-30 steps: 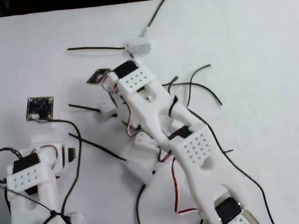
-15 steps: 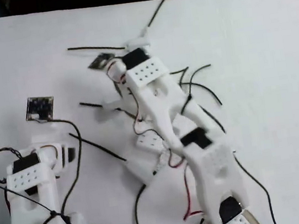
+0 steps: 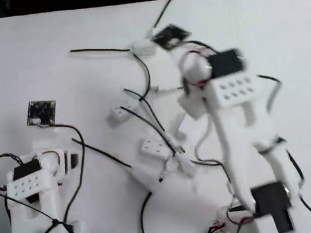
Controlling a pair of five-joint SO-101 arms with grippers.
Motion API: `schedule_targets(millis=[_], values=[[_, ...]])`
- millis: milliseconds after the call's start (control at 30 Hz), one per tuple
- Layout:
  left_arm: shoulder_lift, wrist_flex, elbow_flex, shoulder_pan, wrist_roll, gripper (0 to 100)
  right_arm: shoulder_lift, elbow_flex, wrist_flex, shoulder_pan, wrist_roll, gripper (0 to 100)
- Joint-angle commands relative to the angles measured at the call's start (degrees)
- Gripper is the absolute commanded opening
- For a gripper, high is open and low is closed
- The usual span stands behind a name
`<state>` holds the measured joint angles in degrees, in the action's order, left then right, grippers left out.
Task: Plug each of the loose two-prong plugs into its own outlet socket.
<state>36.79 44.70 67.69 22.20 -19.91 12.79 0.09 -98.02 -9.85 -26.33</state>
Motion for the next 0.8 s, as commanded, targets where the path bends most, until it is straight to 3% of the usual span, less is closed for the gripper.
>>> schedule_targets(millis=[0,133,300,400,533,767], values=[[1.6,-0.9,-0.4,0.2,0.3,25,7.2,4.0,0.5,5.1,-1.8,1.8],[1.6,-0.9,-0.4,0.2,0.3,25,8.4,11.4,2.0,5.5,-1.5,2.2],[1.6,-0.9,-0.4,0.2,0.3,25,9.0,21.2,0.7,-1.5,-1.2,10.8],[1.6,-0.9,-0.4,0.2,0.3,25,8.7,26.6,2.1,-6.6,-0.4,10.7],[1.5,-1.0,-0.4,0.2,0.3,25,8.3,32.1,8.0,-12.4,5.9,10.7],[1.5,-1.0,-0.4,0.2,0.3,25,8.3,40.3,18.9,-17.1,9.0,10.5]])
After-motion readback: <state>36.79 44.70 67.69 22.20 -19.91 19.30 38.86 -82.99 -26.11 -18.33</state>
